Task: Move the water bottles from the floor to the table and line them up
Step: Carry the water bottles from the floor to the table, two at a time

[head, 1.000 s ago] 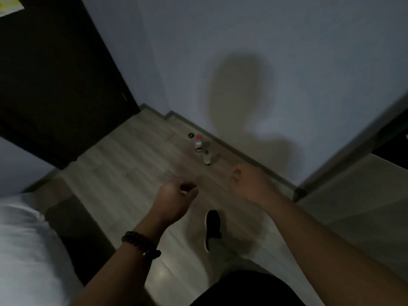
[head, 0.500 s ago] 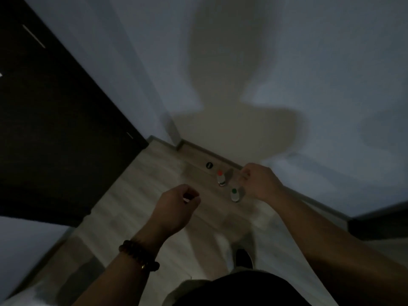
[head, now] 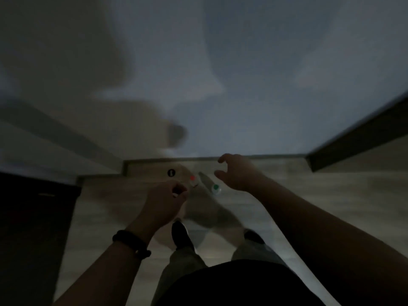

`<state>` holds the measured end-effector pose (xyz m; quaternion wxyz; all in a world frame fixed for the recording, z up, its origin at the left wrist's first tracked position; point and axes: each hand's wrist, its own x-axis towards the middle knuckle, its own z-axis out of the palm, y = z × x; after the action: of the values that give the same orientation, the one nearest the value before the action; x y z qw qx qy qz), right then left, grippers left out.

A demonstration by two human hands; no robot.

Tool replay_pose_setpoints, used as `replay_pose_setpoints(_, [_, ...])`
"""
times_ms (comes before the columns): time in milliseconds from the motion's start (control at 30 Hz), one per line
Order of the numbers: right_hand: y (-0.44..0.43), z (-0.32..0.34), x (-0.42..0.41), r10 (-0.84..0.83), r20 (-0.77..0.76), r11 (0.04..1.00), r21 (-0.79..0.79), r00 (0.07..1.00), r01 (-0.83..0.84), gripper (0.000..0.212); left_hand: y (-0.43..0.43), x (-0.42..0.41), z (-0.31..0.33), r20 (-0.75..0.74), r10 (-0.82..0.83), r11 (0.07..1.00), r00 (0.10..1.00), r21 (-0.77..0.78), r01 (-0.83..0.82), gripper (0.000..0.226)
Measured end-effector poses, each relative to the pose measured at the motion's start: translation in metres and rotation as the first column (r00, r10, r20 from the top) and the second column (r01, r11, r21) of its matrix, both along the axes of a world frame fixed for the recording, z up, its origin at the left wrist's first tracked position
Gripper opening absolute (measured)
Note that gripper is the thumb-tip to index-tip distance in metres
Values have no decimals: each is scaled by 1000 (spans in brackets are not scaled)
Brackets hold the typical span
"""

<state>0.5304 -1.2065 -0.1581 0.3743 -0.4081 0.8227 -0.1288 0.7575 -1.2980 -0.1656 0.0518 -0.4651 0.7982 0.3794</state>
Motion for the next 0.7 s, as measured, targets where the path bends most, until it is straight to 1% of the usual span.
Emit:
replay_pose_setpoints(67, [-4, -9, 9, -109, -23, 994, 23, 994, 109, 60, -24, 10, -22, 51, -104, 994, 993, 18, 104, 5])
replay_pose_setpoints(133, [-5, -21, 18, -185, -25, 981, 49, 982, 186, 64, -44, 17, -44, 83, -159, 987, 984, 51, 155, 5])
replay_pose_setpoints(233, [-2, -50, 26, -263, -18, 961, 80, 965, 264, 69, -64, 20, -82, 92, -176, 980, 980, 107, 166, 4])
replay_pose_setpoints(300, [0, -78, 31, -309, -12, 945, 112, 951, 309, 72, -72, 16, -110, 93, -152, 978, 984, 157, 137, 3])
replay_pose_setpoints(367, [4, -108, 36, -366, 26, 923, 142, 930, 359, 75, -74, 10, -137, 92, -122, 974, 988, 200, 101, 3])
replay_pose_setpoints(433, [5, -153, 40, -406, 64, 905, 164, 911, 392, 78, -75, 5, -177, 111, -94, 968, 989, 243, 64, 5])
replay_pose_setpoints(467, [6, -165, 42, -414, 74, 902, 168, 907, 398, 78, -75, 3, -186, 109, -68, 966, 992, 257, 38, 8])
replay_pose_setpoints(533, [6, -218, 46, -445, 93, 886, 186, 891, 424, 80, -75, 0, -232, 112, -36, 962, 993, 272, 4, 9])
replay_pose_setpoints(700, [8, -358, 48, -492, 132, 861, 220, 860, 459, 82, -82, -9, -354, 106, 29, 976, 994, 211, -51, 5])
